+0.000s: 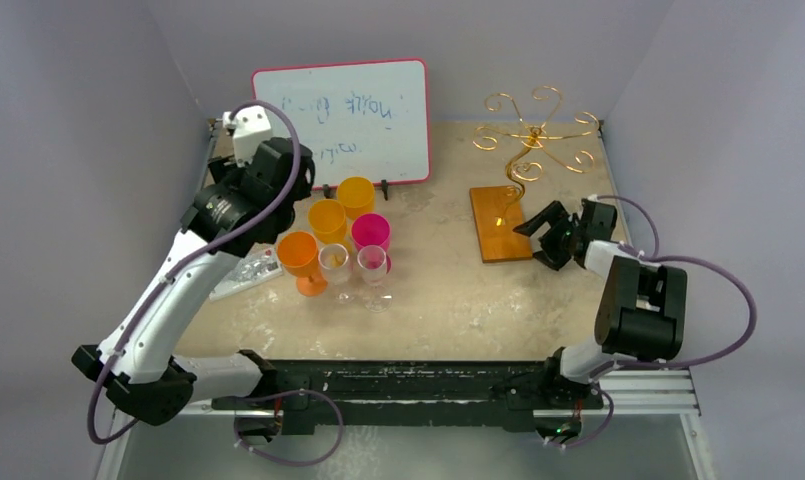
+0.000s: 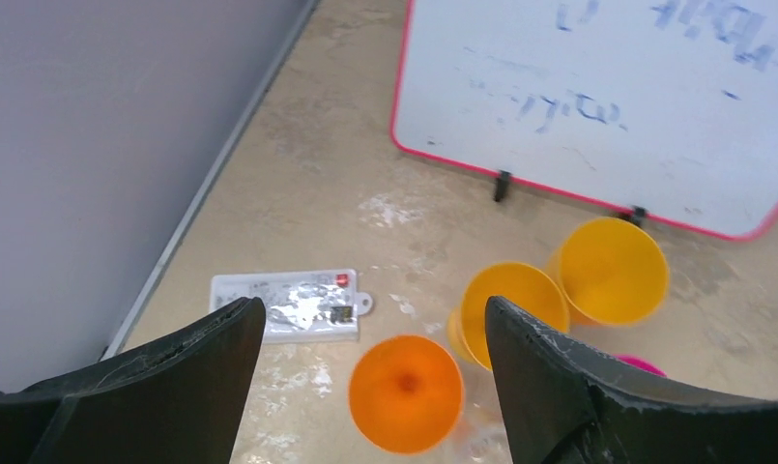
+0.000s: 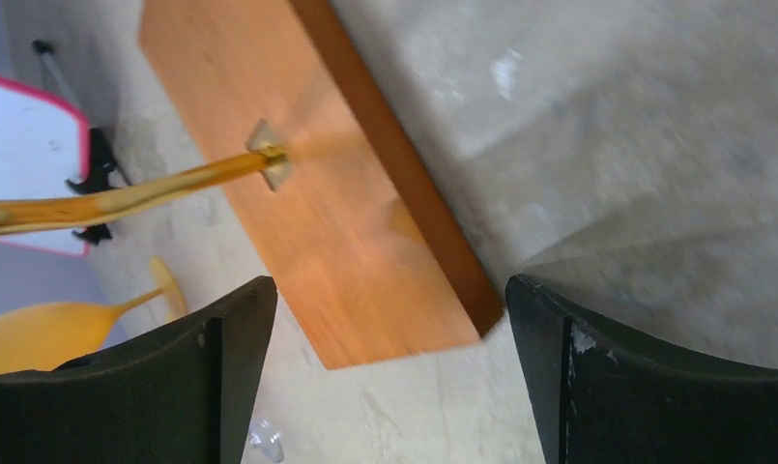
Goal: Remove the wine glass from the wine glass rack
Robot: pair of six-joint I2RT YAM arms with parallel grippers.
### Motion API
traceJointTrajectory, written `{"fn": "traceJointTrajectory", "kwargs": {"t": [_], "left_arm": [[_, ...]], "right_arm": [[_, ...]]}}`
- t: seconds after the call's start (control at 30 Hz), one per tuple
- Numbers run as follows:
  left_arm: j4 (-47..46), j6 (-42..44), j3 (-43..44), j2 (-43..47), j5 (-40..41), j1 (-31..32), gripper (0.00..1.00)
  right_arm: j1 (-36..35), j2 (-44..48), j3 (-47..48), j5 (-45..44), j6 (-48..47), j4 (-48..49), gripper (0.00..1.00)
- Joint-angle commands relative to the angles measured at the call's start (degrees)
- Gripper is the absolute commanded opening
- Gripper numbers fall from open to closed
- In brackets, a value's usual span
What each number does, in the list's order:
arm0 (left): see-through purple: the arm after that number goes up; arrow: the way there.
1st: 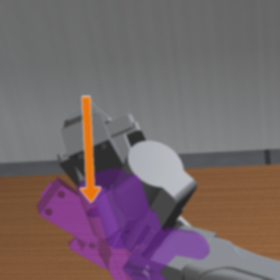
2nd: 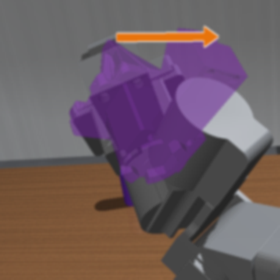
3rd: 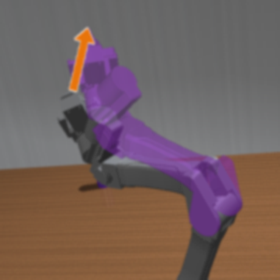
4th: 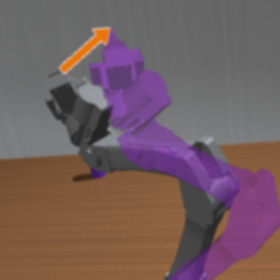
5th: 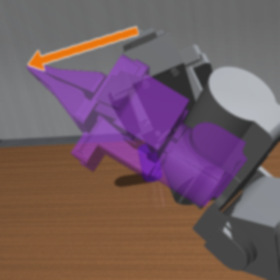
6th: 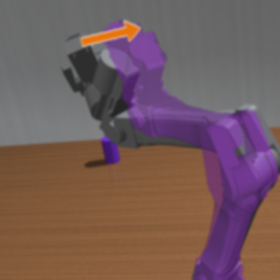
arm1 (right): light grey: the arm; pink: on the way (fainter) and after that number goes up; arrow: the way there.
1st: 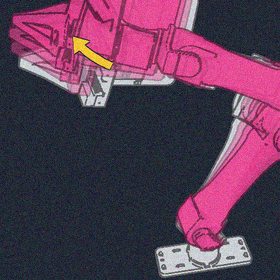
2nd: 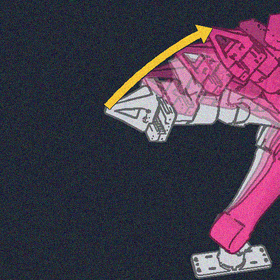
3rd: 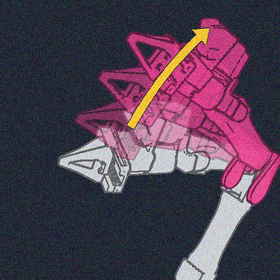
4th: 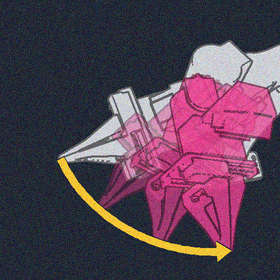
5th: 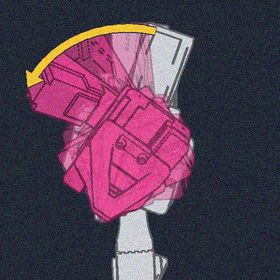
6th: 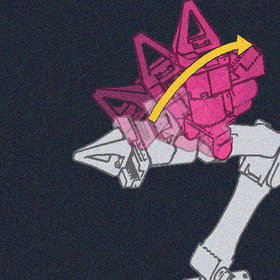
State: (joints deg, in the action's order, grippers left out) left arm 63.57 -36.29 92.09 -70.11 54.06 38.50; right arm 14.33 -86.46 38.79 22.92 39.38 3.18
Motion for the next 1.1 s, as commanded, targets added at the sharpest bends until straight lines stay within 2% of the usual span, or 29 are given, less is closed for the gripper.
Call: {"fn": "traceJointTrajectory", "kwargs": {"t": [0.0, 0.07, 0.23, 0.37, 0.47, 0.7, 0.8, 0.9, 1.07], "left_arm": [[-3.01, 4.07, 0.96, -0.88, -7.52, -11.43, 0.84], [-3.50, 5.09, 0.19, -1.04, -10.71, -16.18, 0.84], [-5.54, 6.46, -2.45, -0.54, -18.23, -26.14, 0.84], [-6.49, 6.36, -2.63, -0.86, -19.53, -29.09, 0.85], [-7.09, 5.79, -2.37, -0.67, -19.64, -29.32, 0.85], [-8.01, 5.11, -4.47, 5.80, -19.71, -29.36, 0.85], [-8.58, 4.41, -6.75, 9.25, -19.73, -29.36, 0.85], [-7.54, 3.99, -7.77, 11.26, -17.50, -29.38, 0.86], [-4.19, 0.94, -7.00, 12.81, -11.12, -29.36, 0.86]], "right_arm": [[-1.76, -7.31, 1.61, 5.63, -5.44, 5.36, 0.91], [-3.80, -10.68, 2.82, 7.59, -6.36, 5.78, 0.87], [-12.71, -13.59, 3.00, 9.68, -3.73, 10.04, 0.86], [-15.83, -14.80, 2.57, 11.55, -1.25, 13.97, 0.86], [-16.08, -13.85, 4.03, 10.25, -1.07, 11.21, 0.85], [-15.73, -0.66, 7.51, -12.33, 0.55, -4.81, 0.85], [-14.94, 6.53, 7.47, -22.63, 4.01, -11.62, 0.87], [-14.77, 15.43, 9.03, -34.20, 8.08, -21.80, 0.88], [-14.77, 34.06, 11.52, -44.23, 5.63, -28.58, 0.91]]}}
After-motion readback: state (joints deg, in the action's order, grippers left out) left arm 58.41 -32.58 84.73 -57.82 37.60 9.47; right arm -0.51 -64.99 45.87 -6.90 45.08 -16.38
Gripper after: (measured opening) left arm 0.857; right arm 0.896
